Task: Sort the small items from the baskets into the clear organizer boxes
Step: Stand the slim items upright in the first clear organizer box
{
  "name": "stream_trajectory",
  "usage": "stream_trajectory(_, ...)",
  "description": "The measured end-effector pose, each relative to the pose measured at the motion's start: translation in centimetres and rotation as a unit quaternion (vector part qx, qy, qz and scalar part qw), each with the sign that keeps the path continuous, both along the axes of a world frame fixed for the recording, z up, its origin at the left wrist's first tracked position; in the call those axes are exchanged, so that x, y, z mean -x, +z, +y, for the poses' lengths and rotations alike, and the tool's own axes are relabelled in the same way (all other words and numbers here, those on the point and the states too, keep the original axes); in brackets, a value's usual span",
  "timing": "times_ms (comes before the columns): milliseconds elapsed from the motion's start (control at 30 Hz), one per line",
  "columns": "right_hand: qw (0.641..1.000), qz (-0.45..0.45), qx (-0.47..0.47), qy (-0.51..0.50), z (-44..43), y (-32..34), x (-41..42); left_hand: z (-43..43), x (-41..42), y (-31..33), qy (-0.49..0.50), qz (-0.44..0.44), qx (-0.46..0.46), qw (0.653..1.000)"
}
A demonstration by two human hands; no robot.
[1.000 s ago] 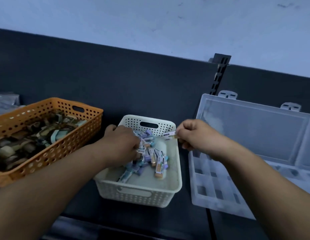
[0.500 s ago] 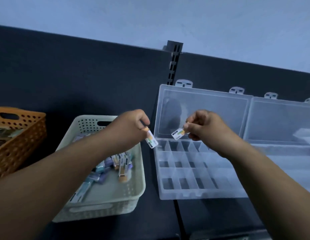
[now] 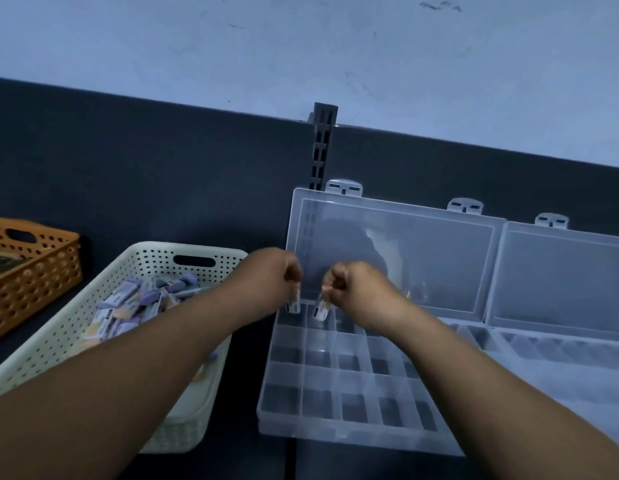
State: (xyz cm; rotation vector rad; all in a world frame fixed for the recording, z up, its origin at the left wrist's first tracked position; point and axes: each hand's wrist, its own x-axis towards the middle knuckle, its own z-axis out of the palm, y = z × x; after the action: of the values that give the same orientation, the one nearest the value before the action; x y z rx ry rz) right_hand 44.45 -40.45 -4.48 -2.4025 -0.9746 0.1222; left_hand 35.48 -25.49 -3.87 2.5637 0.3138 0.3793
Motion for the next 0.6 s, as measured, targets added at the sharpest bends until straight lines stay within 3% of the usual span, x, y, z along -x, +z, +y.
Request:
stream_trajectory(300, 0.998, -0.035, 0.040, 0.032, 0.8, -1.9, -1.6, -0.1, -1.1, -1.4, -0.002, 0.045, -0.065, 0.997)
stream_trajectory(600, 0.998, -0.039, 0.054, 0.024, 1.4, -2.5, -1.6, 0.0, -2.1, -1.9, -0.010, 0.068, -0.074, 0.995)
